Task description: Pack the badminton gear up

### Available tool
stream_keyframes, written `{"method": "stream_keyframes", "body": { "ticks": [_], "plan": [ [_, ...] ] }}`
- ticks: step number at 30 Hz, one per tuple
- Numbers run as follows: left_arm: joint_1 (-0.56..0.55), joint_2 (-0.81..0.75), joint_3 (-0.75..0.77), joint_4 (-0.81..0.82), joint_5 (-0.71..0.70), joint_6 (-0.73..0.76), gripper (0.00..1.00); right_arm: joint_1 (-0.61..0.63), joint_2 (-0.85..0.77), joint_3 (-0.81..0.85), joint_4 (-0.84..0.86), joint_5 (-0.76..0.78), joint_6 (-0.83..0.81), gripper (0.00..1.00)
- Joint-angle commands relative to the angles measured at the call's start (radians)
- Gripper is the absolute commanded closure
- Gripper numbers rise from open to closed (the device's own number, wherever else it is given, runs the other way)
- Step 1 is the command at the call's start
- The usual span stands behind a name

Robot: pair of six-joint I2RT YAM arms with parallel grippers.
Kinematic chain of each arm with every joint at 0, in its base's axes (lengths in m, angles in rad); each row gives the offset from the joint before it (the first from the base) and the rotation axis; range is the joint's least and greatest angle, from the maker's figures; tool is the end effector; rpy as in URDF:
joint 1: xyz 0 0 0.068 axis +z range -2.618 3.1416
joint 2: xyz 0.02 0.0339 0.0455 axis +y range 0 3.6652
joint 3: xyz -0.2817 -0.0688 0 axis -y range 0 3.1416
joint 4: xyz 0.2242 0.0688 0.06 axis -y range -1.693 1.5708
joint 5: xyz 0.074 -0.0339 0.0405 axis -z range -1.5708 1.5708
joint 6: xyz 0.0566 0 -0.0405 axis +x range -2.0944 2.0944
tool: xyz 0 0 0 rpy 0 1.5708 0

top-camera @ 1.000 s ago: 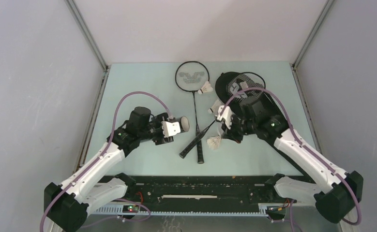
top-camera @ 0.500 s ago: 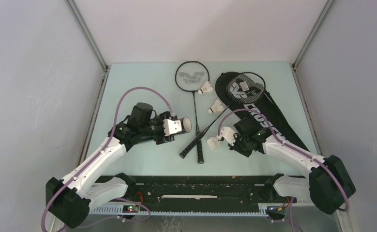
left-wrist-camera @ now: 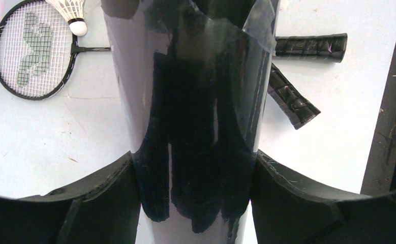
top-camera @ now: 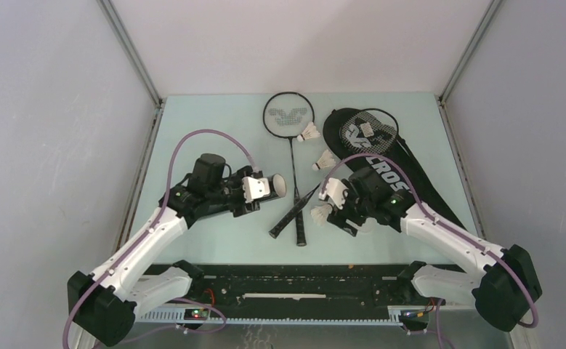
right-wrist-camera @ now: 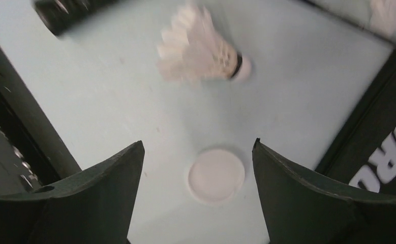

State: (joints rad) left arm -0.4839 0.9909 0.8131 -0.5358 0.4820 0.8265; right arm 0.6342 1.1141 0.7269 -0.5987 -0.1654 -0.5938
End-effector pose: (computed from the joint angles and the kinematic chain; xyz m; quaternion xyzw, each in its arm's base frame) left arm 0.1567 -0.1120 0.2873 0.6168 0.6399 -0.1451 0.4347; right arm 0.1537 0.1247 0.2290 -0.5693 0.7663 0.0849 0.2857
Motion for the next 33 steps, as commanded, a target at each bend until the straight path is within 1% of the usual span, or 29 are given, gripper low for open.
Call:
{"method": "stream_keyframes", "body": {
  "ticks": [1,7,11,14,17,20,23,26,27,28,31,32,33],
  "plan": [
    [0.025,-0.039,0.026,0.034,0.054,-0.053,0.73,0.101,0.024,0.059,0.164,-0.026,0.120,0.13],
    [0.062,-0.058,0.017,0.032,0.064,-0.072,0.73,0.205,0.195,0.130,0.263,0.210,0.225,0.17],
    [0.074,-0.071,0.003,0.035,0.067,-0.072,0.73,0.224,0.284,0.165,0.283,0.283,0.240,0.19],
    [0.075,-0.076,-0.001,0.036,0.066,-0.071,0.73,0.226,0.339,0.177,0.276,0.324,0.238,0.24],
    [0.076,-0.082,-0.002,0.034,0.067,-0.068,0.73,0.226,0.374,0.180,0.267,0.376,0.227,0.34],
    [0.077,-0.081,-0.002,0.034,0.074,-0.062,0.72,0.218,0.396,0.190,0.255,0.406,0.208,0.47],
    [0.076,-0.081,-0.002,0.032,0.090,-0.043,0.73,0.197,0.377,0.211,0.222,0.390,0.201,0.69],
    [0.076,-0.077,0.001,0.006,0.114,0.009,0.72,0.147,0.291,0.235,0.192,0.322,0.176,0.88],
    [0.076,-0.075,0.002,-0.008,0.120,0.031,0.72,0.125,0.255,0.245,0.182,0.283,0.169,0.95],
    [0.076,-0.071,0.004,-0.022,0.125,0.054,0.72,0.103,0.215,0.264,0.167,0.226,0.158,0.99],
    [0.073,-0.053,0.019,-0.071,0.130,0.127,0.73,0.016,0.084,0.303,0.119,-0.060,0.127,1.00],
    [0.072,-0.047,0.027,-0.081,0.132,0.144,0.73,-0.015,0.052,0.317,0.107,-0.201,0.122,1.00],
    [0.070,-0.040,0.035,-0.088,0.138,0.155,0.73,-0.040,0.021,0.329,0.100,-0.293,0.119,1.00]
  ]
}}
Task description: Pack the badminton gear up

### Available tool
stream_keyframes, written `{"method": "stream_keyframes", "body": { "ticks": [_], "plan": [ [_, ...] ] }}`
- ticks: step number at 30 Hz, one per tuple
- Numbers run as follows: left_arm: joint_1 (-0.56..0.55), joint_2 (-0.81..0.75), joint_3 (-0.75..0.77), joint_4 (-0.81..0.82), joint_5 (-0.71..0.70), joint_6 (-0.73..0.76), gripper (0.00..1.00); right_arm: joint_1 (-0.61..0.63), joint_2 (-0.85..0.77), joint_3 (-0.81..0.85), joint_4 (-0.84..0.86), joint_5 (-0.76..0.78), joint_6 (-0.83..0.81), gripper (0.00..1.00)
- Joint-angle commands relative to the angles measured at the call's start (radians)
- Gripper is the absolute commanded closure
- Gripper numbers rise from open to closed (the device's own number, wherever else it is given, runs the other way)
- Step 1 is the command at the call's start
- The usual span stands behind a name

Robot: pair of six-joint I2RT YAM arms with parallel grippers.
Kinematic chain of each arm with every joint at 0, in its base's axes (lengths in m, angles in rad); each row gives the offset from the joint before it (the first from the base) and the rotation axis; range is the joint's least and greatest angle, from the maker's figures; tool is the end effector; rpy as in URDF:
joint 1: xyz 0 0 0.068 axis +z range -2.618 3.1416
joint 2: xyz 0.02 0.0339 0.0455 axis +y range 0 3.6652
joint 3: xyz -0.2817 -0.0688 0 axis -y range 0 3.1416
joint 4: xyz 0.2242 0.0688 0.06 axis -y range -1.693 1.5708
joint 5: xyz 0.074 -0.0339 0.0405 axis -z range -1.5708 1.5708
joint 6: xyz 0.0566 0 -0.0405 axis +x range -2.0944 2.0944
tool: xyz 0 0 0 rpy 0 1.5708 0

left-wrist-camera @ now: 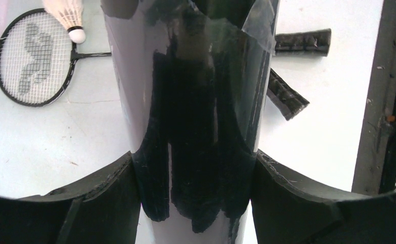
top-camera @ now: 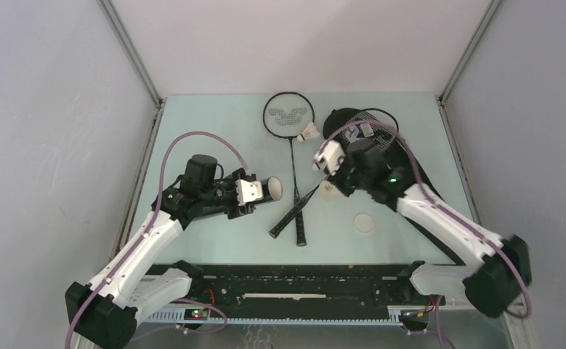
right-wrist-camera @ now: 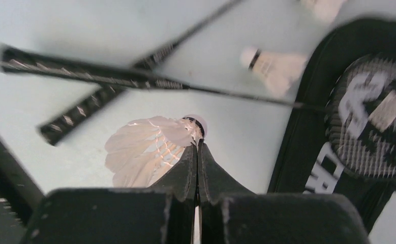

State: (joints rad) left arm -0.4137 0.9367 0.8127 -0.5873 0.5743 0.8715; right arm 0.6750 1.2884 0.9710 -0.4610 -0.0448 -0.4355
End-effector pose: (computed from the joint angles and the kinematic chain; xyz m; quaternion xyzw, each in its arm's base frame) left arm 0.1479 -0.0985 0.2929 0.6169 0.6272 -0.1601 0.4476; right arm 0.2062 0.1683 0.2794 -0.4935 0.7792 0.0666 0.3806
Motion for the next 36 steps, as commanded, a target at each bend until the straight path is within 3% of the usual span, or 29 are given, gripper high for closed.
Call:
{"method": "stream_keyframes", "body": {
  "ticks": [1,6,12,26,31,36],
  "plan": [
    [-0.001,0.020,0.043,-0.043,0.055,0.124,0.73,-0.105,-0.178,0.097,-0.040,-0.495,-0.037,1.00],
    [-0.014,0.046,0.090,-0.048,0.150,0.118,0.73,-0.164,-0.195,0.192,-0.051,-0.775,0.034,1.00],
    [-0.026,0.064,0.113,-0.003,0.265,0.011,0.74,-0.162,-0.141,0.226,0.056,-0.920,0.200,1.00],
    [-0.058,0.079,0.116,0.074,0.325,-0.076,0.78,-0.114,-0.042,0.236,0.183,-0.932,0.361,1.00],
    [-0.065,0.078,0.105,0.102,0.336,-0.100,0.78,-0.076,-0.026,0.236,0.173,-0.847,0.355,1.00],
    [-0.068,0.071,0.093,0.131,0.358,-0.134,0.79,-0.026,-0.010,0.235,0.143,-0.709,0.321,0.72]
  ]
}}
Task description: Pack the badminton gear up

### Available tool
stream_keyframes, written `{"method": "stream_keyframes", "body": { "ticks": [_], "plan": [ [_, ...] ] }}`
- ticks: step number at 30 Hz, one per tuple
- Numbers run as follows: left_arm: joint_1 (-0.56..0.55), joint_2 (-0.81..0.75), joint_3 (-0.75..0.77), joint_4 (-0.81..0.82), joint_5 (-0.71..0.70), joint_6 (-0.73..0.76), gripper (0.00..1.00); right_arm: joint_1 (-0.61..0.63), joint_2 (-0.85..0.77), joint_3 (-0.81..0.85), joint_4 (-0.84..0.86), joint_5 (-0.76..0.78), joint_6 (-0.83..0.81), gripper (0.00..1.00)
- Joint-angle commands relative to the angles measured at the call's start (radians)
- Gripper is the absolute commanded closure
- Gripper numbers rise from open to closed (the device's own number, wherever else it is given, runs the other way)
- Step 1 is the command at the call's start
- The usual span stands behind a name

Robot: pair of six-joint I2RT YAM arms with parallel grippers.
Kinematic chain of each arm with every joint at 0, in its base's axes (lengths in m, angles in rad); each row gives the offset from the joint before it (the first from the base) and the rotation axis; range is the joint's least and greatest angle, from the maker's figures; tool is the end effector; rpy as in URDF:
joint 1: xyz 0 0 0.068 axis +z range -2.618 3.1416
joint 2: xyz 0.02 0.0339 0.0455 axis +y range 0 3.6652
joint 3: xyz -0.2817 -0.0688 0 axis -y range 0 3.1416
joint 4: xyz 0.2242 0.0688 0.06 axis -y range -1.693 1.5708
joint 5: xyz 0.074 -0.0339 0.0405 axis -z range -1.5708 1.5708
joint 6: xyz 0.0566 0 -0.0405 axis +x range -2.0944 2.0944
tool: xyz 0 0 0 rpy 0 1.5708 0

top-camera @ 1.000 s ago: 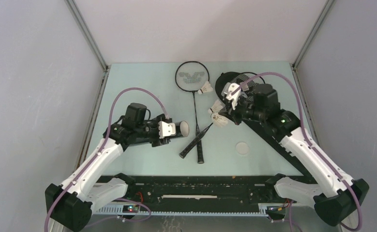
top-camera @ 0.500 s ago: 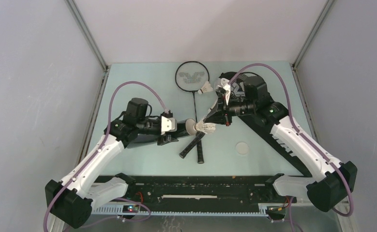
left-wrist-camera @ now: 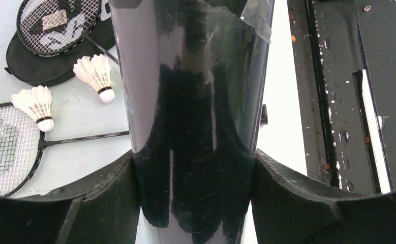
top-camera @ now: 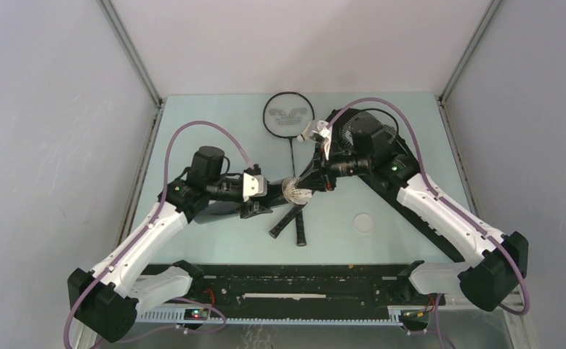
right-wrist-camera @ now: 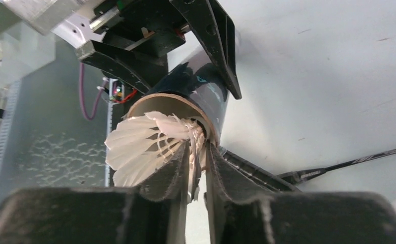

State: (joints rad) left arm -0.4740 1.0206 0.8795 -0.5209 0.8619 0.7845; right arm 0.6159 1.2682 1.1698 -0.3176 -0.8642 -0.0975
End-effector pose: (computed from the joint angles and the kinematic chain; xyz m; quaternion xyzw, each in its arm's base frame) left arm 0.1499 -0.1252 0.3134 0.6287 0.5521 -0.3092 0.4520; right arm 0.1926 0.1890 0.3753 -0.4799 0.6332 0.4662 0.3892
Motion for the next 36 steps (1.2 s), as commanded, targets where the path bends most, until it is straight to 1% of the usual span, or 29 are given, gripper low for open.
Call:
{"method": "stream_keyframes", "body": {
  "ticks": [1,4,6,9,11,16,21,28,36],
  "plan": [
    [-0.008,-0.016,0.025,0.065,0.071,-0.049,0.79,0.034,0.013,0.037,-0.010,0.104,-0.028,0.68],
    [-0.008,-0.028,0.022,0.065,0.068,-0.043,0.79,0.040,0.021,0.037,-0.035,0.082,-0.045,0.55],
    [-0.008,-0.030,0.019,0.065,0.070,-0.038,0.79,0.047,0.030,0.037,-0.043,0.074,-0.057,0.45],
    [-0.011,-0.029,0.018,0.050,0.077,-0.010,0.79,0.066,0.044,0.037,-0.053,0.078,-0.079,0.37],
    [-0.014,-0.031,0.021,0.026,0.089,0.025,0.79,0.077,0.058,0.037,-0.060,0.091,-0.092,0.34],
    [-0.018,-0.043,0.014,-0.024,0.108,0.102,0.80,0.077,0.096,0.037,-0.060,0.091,-0.108,0.32],
    [-0.018,-0.051,0.005,-0.038,0.104,0.128,0.81,0.074,0.112,0.037,-0.071,0.116,-0.129,0.32],
    [-0.018,-0.051,-0.008,-0.061,0.100,0.178,0.82,0.041,0.097,0.037,-0.077,0.100,-0.141,0.33],
    [-0.020,-0.045,-0.024,-0.079,0.091,0.214,0.83,0.008,0.035,0.036,-0.070,0.097,-0.164,0.34]
  ]
}}
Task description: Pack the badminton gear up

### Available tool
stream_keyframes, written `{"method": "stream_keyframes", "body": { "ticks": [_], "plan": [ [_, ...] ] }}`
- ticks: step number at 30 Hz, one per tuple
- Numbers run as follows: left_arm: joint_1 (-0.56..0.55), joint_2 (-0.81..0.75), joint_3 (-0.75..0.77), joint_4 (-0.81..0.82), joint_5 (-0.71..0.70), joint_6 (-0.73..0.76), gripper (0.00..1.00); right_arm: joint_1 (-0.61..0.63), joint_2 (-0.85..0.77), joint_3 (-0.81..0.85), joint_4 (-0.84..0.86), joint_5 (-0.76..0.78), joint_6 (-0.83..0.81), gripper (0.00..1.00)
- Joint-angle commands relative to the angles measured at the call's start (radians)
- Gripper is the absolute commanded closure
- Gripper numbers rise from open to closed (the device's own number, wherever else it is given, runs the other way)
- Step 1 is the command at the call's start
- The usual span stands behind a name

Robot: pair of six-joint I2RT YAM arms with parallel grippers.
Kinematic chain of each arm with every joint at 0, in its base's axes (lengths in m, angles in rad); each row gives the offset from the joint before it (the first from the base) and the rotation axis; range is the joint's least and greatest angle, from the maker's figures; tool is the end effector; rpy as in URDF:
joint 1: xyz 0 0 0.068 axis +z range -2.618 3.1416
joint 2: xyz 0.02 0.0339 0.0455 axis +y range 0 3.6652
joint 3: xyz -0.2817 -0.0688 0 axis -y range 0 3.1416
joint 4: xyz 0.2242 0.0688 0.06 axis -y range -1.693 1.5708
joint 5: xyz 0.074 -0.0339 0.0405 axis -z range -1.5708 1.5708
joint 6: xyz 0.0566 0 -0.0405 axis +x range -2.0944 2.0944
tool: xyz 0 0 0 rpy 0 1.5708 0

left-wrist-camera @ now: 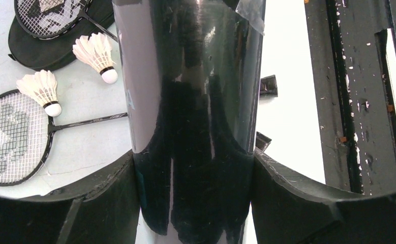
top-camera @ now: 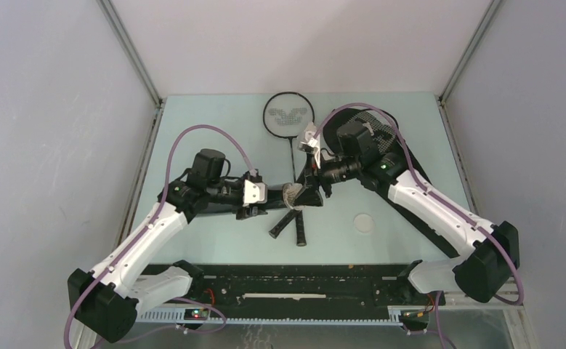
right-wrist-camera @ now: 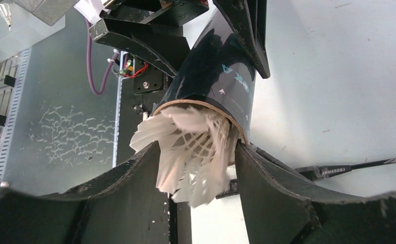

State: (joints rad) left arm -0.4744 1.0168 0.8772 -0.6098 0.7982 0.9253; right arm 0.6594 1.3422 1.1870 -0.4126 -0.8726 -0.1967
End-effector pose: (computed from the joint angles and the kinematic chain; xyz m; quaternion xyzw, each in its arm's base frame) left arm 0.1463 -0.1207 0.3040 0.6628 0.5463 -0.2650 0.4382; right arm 0.1947 0.2058 0.3531 -0.5147 0.6387 0.4606 0.3391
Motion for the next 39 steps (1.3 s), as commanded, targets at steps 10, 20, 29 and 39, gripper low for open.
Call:
{"method": "stream_keyframes", "body": {
  "ticks": [10,20,29,39],
  "plan": [
    [-0.020,-0.021,-0.008,0.009,0.196,0.064,0.84,-0.024,-0.066,0.020,-0.018,0.195,-0.132,0.35],
    [-0.021,-0.012,0.003,0.081,0.179,-0.029,0.84,0.033,-0.024,0.014,-0.025,0.194,-0.124,0.34],
    [-0.037,0.007,-0.001,0.130,0.213,-0.080,0.84,0.063,0.019,0.009,0.052,0.229,-0.083,0.34],
    [-0.045,0.012,-0.022,0.167,0.180,-0.104,0.84,0.064,0.009,0.009,0.043,0.285,-0.105,0.32]
  ]
}}
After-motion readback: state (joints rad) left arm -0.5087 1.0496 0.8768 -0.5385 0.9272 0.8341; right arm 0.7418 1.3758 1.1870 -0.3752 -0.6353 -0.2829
